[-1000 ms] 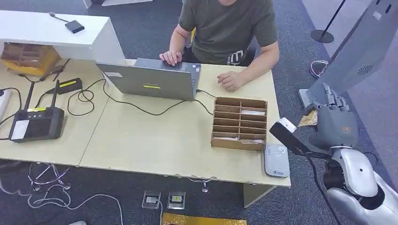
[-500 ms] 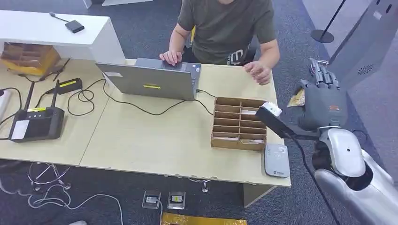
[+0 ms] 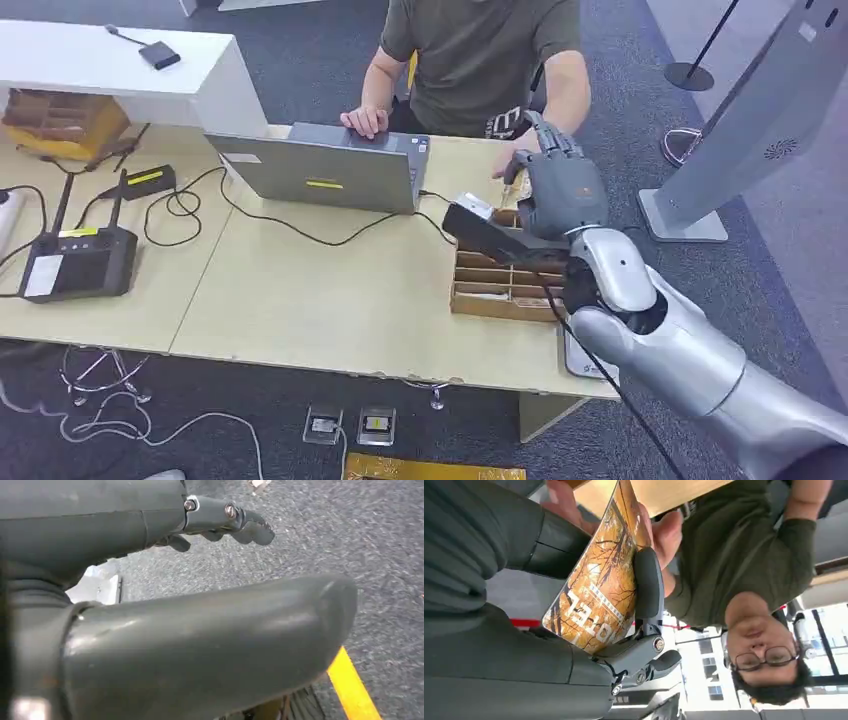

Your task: Pass the card to the sensor for recognition and then transmit it.

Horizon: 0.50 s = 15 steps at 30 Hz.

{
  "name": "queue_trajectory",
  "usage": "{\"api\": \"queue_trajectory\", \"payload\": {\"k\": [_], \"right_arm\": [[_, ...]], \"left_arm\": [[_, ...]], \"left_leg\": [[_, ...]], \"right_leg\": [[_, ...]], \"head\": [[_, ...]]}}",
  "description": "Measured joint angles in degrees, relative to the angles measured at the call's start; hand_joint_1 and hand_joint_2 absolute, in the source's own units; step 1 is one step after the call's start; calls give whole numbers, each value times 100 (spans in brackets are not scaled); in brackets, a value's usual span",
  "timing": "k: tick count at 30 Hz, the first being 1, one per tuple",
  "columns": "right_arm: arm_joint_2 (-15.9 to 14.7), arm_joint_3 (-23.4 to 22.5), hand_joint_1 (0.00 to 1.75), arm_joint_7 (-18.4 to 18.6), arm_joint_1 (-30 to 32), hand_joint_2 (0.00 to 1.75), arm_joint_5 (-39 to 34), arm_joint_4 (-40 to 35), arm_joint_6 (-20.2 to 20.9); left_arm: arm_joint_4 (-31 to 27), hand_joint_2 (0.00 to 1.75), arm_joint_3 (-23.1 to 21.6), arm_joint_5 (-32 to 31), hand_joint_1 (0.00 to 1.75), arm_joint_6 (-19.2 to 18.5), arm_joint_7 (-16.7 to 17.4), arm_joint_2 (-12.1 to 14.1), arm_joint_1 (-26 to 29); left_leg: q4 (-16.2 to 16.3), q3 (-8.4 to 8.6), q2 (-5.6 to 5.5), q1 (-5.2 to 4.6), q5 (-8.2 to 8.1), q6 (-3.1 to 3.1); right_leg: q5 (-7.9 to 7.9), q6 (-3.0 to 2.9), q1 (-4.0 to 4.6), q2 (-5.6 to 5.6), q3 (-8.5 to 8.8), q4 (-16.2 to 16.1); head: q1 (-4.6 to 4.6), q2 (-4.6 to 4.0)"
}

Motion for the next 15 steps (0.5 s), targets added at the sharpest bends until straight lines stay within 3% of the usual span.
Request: {"api": "queue_trajectory", "payload": {"k": [5,15], "right_arm": [[221,326,175,197,-15,175,72,563,-506],[16,47,175,518,691,175,1081,648,-136]], "left_arm": [[-2,0,2,208,0,-274,-134,-26,-9],[0,0,2,280,0,-603,-134,53,32]], "left_leg": [[0,2,-5,1,0,0],[1,4,0,0,-1,0]], "right_leg": [[0,-1,2,-9,0,-4],[0,0,1,1,-1,-10]], "head": [[2,0],[2,0]]}}
